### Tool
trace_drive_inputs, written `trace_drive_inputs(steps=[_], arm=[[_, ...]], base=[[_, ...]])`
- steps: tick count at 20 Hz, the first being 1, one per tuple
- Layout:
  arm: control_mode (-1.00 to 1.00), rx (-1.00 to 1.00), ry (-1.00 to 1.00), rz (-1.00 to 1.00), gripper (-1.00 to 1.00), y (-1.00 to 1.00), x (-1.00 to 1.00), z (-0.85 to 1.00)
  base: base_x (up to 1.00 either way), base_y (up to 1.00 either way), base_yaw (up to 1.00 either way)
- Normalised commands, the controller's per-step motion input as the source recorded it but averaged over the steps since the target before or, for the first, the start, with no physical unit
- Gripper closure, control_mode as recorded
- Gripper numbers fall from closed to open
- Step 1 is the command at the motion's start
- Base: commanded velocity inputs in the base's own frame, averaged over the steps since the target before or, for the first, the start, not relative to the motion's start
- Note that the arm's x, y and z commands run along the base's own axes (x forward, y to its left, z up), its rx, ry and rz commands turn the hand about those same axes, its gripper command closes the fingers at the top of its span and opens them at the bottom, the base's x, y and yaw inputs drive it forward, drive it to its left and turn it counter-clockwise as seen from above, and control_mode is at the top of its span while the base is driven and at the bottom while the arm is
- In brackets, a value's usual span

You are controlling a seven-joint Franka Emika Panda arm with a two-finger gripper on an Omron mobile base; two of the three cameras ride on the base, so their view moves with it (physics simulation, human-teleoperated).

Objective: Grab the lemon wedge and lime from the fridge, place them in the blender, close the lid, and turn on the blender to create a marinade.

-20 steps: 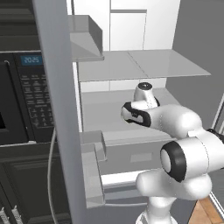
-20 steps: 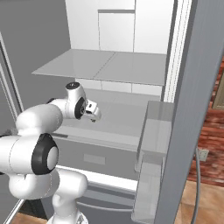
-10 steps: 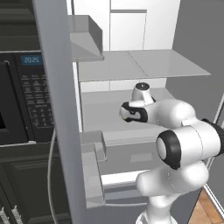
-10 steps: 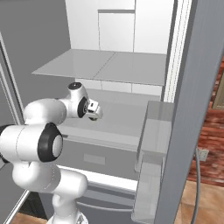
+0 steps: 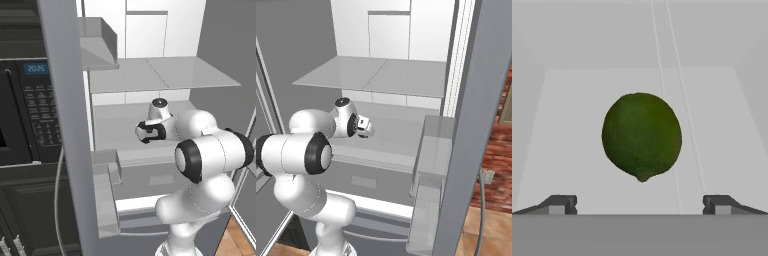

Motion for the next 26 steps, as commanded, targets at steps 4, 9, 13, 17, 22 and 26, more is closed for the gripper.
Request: trace_drive_inputs(steps=[4, 9, 13, 17, 22, 26], arm=[[-1.0, 0.0, -0.04, 0.0, -1.0, 0.0, 0.19, -0.2], [-1.0, 0.0, -0.03, 0.0, -1.0, 0.0, 0.24, -0.09], [-1.0, 0.0, 0.0, 0.0, -1.0, 0.0, 0.16, -0.02], [-1.0, 0.0, 0.0, 0.0, -1.0, 0.0, 0.14, -0.07], [-1.0, 0.0, 0.0, 0.0, -1.0, 0.0, 0.19, -0.05], [-1.0, 0.0, 0.0, 0.0, 1.0, 0.0, 0.13, -0.13]], base=[[0.0, 0.0, 0.0], [0.0, 0.0, 0.0], [0.0, 0.0, 0.0], [0.0, 0.0, 0.0], [0.0, 0.0, 0.0], [0.0, 0.0, 0.0]])
